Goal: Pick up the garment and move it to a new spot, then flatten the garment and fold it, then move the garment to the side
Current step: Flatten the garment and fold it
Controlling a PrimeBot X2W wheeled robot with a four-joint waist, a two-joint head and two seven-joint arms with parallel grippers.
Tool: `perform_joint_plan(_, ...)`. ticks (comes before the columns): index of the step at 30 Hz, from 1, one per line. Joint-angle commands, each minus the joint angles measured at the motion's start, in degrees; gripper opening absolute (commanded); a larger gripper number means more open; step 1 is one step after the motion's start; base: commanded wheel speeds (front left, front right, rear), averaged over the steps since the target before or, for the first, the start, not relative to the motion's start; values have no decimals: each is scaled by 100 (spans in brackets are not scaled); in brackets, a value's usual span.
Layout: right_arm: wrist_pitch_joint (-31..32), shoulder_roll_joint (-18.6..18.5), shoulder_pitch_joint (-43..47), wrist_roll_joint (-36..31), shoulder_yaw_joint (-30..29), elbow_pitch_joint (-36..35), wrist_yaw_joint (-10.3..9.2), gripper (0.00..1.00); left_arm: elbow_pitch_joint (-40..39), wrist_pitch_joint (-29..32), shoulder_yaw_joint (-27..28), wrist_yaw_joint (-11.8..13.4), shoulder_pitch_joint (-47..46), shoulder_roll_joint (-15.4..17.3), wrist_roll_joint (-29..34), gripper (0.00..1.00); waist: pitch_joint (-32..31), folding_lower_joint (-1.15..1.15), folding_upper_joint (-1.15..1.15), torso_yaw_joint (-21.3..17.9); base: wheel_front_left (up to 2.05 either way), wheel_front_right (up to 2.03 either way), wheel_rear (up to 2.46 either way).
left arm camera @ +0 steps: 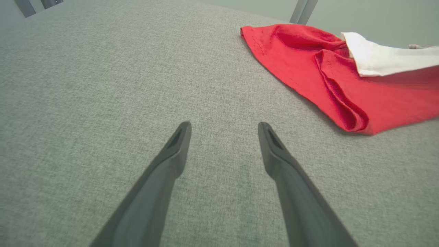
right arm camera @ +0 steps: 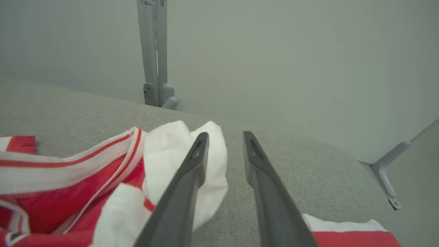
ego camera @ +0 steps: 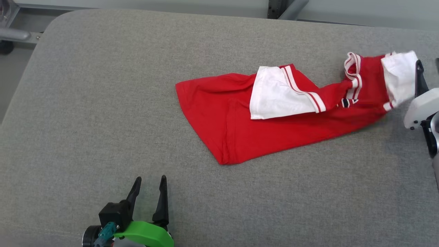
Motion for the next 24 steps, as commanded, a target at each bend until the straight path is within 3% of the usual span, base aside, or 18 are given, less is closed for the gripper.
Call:
perform_joint_plan(1, -15, -19, -114, -176, -317, 61, -9, 100, 5, -16, -11, -13, -74, 18, 22, 100, 74, 0, 0, 78, 0, 0, 0)
perform_joint_plan(6, -14, 233, 77, -570, -997, -185, -9, 100, 5, -16, 25, 40, -23, 18, 33, 100, 39, 0, 0, 18, 0, 0, 0)
perform_joint_plan(11, -15, 575, 303, -682, -856, -650, -9, 100, 23, -16, 44, 21, -20, 17, 28, 100, -32, 0, 0, -106, 0, 0, 0)
perform_joint_plan(15, -15, 917, 708, -439, -254, -1218, -9, 100, 15, -16, 31, 30, -19, 18, 23, 100, -137, 0, 0, -220, 0, 0, 0)
perform_joint_plan(17, -15, 1090, 1124, -165, 443, -1523, -9, 100, 41, -16, 59, 17, 40, 18, 27, 100, -231, 0, 0, -293, 0, 0, 0)
perform_joint_plan(24, -15, 946, 1546, 228, 2032, -1678, -9, 100, 62, -16, 40, -23, 76, 18, 13, 100, -280, 0, 0, -304, 0, 0, 0)
